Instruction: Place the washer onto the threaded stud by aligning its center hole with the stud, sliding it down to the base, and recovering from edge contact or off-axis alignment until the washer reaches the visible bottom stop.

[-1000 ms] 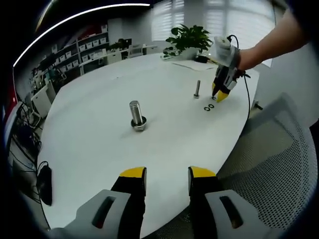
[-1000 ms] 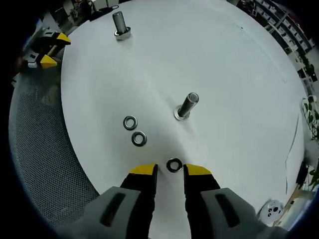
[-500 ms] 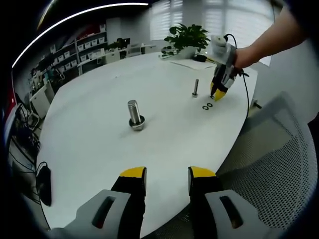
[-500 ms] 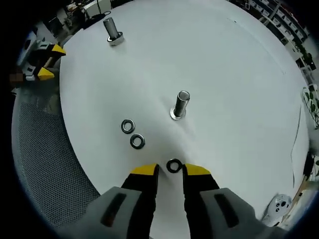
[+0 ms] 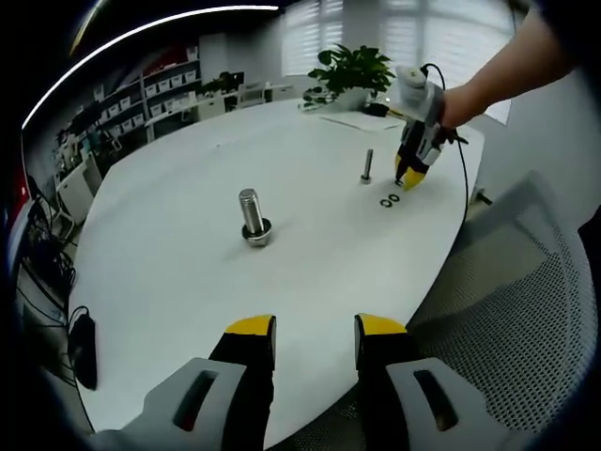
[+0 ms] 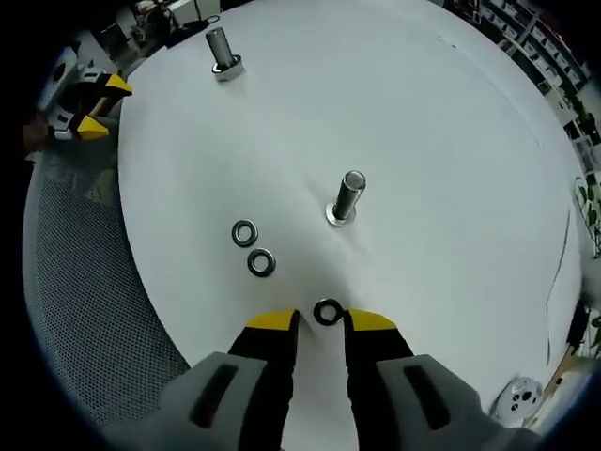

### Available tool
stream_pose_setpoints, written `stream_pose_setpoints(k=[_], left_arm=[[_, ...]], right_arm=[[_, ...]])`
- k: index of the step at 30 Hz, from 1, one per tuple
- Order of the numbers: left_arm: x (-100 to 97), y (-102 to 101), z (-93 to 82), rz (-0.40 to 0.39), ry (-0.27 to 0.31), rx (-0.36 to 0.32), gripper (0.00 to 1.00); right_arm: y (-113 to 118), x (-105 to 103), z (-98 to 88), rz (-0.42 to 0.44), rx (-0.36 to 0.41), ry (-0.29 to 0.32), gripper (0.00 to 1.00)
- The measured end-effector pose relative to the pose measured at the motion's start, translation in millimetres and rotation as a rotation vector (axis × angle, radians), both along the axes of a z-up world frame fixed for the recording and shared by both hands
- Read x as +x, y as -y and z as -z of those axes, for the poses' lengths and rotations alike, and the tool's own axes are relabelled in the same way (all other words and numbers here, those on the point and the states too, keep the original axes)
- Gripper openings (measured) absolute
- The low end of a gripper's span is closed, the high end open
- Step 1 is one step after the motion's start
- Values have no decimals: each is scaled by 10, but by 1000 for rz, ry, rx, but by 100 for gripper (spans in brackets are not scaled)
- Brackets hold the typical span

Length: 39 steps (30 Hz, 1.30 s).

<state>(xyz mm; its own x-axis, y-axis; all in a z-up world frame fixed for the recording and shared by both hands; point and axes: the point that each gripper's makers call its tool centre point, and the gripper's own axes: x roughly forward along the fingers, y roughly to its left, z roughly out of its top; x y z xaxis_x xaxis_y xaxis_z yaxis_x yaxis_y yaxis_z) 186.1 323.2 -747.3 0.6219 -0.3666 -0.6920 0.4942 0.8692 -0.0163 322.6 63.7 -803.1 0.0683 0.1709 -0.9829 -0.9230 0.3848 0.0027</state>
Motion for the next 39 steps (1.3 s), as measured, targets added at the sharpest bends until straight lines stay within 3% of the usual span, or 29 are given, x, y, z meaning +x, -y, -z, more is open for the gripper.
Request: stream_pose_setpoints(k=[6, 22, 39], left_arm=[[-7, -5, 10, -3, -6, 2, 31], [-1, -21, 5, -13, -9, 0, 31], [10, -36, -6, -16, 3, 6, 31]], right_arm=[[7, 25, -6, -23, -23, -8, 18], [10, 38, 2, 30, -91, -3, 14], [15, 43, -11, 65, -39, 34, 14]])
